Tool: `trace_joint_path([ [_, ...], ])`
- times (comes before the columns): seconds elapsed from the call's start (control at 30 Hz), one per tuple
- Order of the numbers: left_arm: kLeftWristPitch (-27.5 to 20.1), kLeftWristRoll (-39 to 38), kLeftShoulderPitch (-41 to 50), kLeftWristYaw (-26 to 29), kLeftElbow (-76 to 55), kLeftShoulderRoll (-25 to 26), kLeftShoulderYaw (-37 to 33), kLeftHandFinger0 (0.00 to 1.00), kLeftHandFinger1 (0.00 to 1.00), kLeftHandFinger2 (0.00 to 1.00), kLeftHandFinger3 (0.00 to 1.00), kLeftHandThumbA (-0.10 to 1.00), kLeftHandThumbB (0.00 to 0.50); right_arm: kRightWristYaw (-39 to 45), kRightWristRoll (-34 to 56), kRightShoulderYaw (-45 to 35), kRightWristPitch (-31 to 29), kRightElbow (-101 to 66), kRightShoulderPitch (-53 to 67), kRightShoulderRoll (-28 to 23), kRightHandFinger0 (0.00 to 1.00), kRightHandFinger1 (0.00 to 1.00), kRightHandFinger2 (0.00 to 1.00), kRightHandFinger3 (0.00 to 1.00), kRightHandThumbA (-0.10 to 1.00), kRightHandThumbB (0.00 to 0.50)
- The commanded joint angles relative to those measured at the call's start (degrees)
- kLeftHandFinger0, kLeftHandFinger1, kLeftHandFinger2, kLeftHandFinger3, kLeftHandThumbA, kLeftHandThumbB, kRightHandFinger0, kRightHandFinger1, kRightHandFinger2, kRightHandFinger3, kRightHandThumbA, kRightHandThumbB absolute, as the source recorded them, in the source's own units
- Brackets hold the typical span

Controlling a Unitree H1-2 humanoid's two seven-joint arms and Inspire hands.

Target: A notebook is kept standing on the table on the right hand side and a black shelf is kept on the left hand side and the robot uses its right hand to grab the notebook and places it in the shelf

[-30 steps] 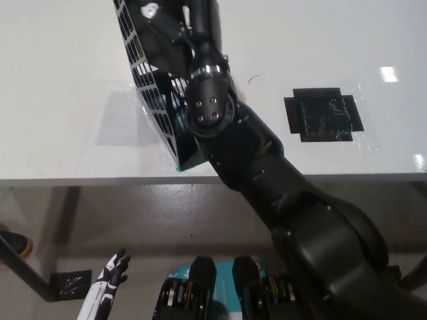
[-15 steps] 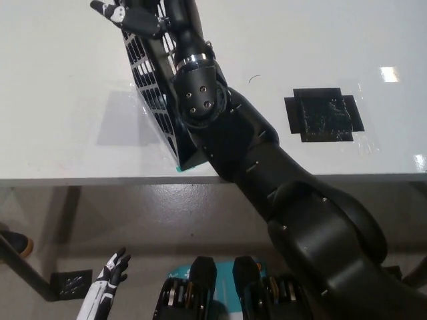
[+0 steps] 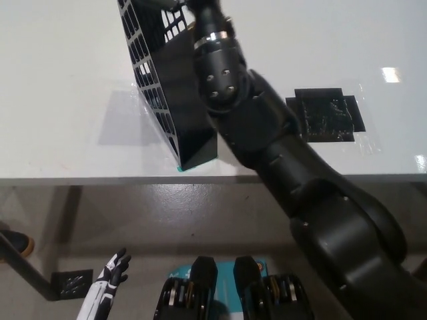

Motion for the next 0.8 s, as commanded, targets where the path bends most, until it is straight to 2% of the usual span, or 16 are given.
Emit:
trace_joint_path([
  [0.0, -2.2, -1.4, 0.0, -1.2, -0.6, 0.9, -0.3, 1.0, 1.0, 1.0, 1.0, 1.0, 0.157, 6.8, -0.4, 0.4, 4.3, -17.4, 1.5, -4.1, 1.0, 1.0, 1.0, 1.0, 1.0, 0.321],
  [0.13, -1.8, -0.9, -0.3, -0.7, -0.9, 0.8, 0.1, 1.0, 1.0, 1.0, 1.0, 1.0, 0.133, 11.8, -0.7, -0.3, 10.6, -37.1, 5.5, -8.7, 1.0, 1.0, 1.0, 1.0, 1.0, 0.344],
  [0.27, -1.6, 0.4, -0.5, 0.1, -0.5, 0.8, 0.2, 1.0, 1.0, 1.0, 1.0, 1.0, 0.151, 16.9, 2.2, -2.2, 17.5, -58.6, 11.0, -13.6, 1.0, 1.0, 1.0, 1.0, 1.0, 0.388],
  [0.37, -1.7, 0.3, -0.5, 0.0, -0.4, 0.9, 0.3, 1.0, 1.0, 1.0, 1.0, 1.0, 0.153, 18.8, 4.8, -3.5, 19.7, -72.3, 16.4, -17.1, 1.0, 1.0, 1.0, 1.0, 1.0, 0.369],
  [0.47, -1.3, 0.2, -0.3, -0.2, -0.8, 1.2, 0.3, 1.0, 1.0, 1.0, 1.0, 1.0, 0.156, 18.4, 5.3, -4.9, 20.0, -82.0, 22.3, -19.0, 1.0, 1.0, 1.0, 1.0, 1.0, 0.383],
  [0.5, -1.7, 0.5, -0.3, -0.2, -0.7, 1.3, 0.3, 1.0, 1.0, 1.0, 1.0, 1.0, 0.154, 18.6, 5.9, -5.3, 21.2, -87.0, 25.5, -19.8, 1.0, 1.0, 1.0, 1.0, 1.0, 0.403],
  [0.57, -1.9, 0.4, -0.6, -0.1, -0.5, 1.2, 0.2, 1.0, 1.0, 1.0, 1.0, 1.0, 0.147, 18.7, 7.0, -5.3, 21.6, -92.7, 30.4, -21.0, 1.0, 1.0, 1.0, 1.0, 1.0, 0.391],
  [0.6, -2.1, 0.6, -0.7, -0.2, -0.3, 1.3, 0.1, 1.0, 1.0, 1.0, 1.0, 1.0, 0.149, 18.8, 7.2, -5.2, 21.8, -95.9, 34.0, -21.4, 1.0, 1.0, 1.0, 1.0, 1.0, 0.424],
  [0.7, -1.8, 0.7, -0.7, 0.0, -0.3, 1.0, 0.1, 1.0, 1.0, 1.0, 1.0, 1.0, 0.146, 18.0, 5.8, -3.8, 19.5, -100.3, 42.5, -20.6, 1.0, 1.0, 1.0, 1.0, 1.0, 0.37],
  [0.77, -1.6, 0.8, -0.5, 0.0, -0.6, 0.9, 0.0, 1.0, 1.0, 1.0, 1.0, 1.0, 0.149, 16.9, 5.2, -2.8, 15.9, -100.7, 47.7, -20.1, 1.0, 1.0, 1.0, 1.0, 1.0, 0.361],
])
